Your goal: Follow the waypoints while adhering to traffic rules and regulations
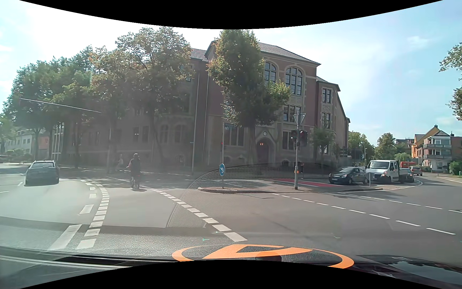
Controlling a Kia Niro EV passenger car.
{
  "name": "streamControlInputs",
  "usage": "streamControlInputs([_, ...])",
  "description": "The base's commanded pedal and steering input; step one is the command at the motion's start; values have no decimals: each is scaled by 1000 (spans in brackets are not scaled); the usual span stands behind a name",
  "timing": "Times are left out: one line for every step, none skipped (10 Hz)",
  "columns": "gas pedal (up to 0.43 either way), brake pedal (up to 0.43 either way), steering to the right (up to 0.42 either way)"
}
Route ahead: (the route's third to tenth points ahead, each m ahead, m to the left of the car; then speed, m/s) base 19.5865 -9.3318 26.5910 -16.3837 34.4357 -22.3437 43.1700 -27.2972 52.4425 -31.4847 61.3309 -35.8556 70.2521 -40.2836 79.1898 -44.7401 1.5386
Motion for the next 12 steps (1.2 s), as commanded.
streamControlInputs([87, 0, 308])
streamControlInputs([87, 0, 320])
streamControlInputs([87, 0, 335])
streamControlInputs([87, 0, 347])
streamControlInputs([79, 0, 359])
streamControlInputs([67, 0, 372])
streamControlInputs([67, 0, 381])
streamControlInputs([67, 0, 383])
streamControlInputs([47, 0, 380])
streamControlInputs([0, 0, 381])
streamControlInputs([0, 0, 389])
streamControlInputs([0, 0, 398])
